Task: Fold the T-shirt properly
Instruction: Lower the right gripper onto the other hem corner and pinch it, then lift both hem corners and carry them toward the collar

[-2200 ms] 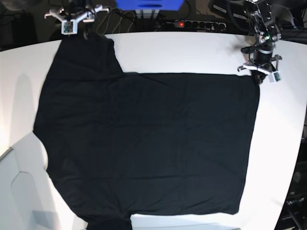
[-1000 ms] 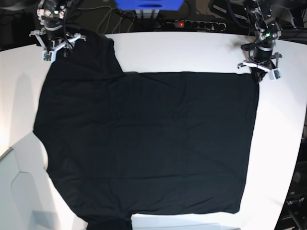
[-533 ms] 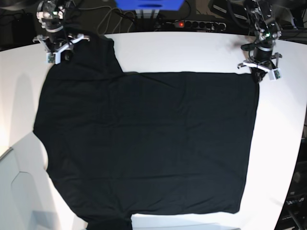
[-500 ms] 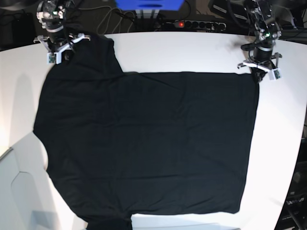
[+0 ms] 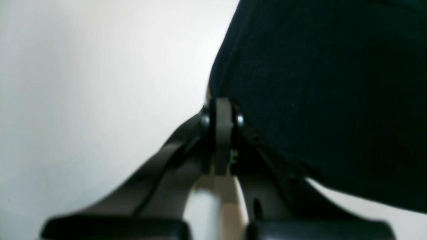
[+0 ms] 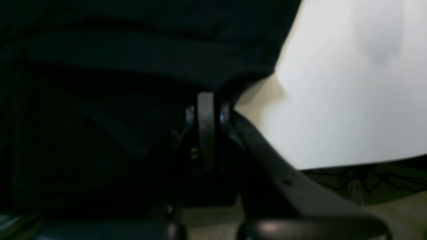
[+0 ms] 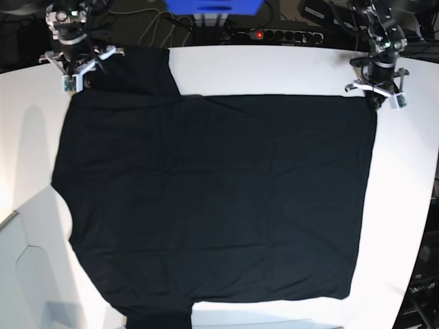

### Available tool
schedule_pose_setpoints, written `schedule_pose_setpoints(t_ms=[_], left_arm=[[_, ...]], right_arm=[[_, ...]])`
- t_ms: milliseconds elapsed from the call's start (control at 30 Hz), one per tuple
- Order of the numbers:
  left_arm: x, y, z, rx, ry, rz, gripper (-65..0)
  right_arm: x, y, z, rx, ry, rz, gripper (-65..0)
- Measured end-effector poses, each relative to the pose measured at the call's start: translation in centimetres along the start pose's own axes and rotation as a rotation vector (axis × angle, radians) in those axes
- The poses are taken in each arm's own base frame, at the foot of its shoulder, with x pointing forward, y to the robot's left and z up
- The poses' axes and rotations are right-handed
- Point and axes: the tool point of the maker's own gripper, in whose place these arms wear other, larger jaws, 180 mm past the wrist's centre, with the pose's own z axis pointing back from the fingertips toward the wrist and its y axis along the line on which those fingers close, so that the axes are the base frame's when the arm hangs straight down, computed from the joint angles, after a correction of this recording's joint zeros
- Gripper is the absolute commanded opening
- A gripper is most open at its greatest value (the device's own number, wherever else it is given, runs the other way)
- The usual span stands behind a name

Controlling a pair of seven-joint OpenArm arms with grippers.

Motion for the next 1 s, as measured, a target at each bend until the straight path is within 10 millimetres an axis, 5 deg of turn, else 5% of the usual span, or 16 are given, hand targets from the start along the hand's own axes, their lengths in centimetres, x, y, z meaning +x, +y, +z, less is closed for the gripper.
schedule_pose_setpoints(t_ms=[100, 300, 400, 700, 1000], left_arm=[[-0.1, 0.0, 0.2, 0.000, 0.003, -0.005, -65.0], [-0.3, -0.1, 0.6, -0.001, 0.007, -0.007, -65.0], [-0.5, 0.0, 0.9, 0.000, 0.010, -0.015, -65.0], [2.1, -0.9, 1.7, -0.017, -0.052, -0.056, -65.0], [3.6, -0.9, 1.9, -0.014, -0.090, -0.062, -65.0]], right_arm=[[0.0, -0.9, 0.3, -0.023, 0.003, 0.005, -65.0], [0.6, 0.3, 0.7, 0.074, -0.026, 0.056, -65.0], [1.5, -1.4, 1.0, 0.022, -0.074, 0.039, -65.0], [2.4, -2.0, 1.1, 0.006, -0.123, 0.039, -65.0], [6.1, -2.1, -0.1, -0.005, -0.213, 0.034, -65.0]])
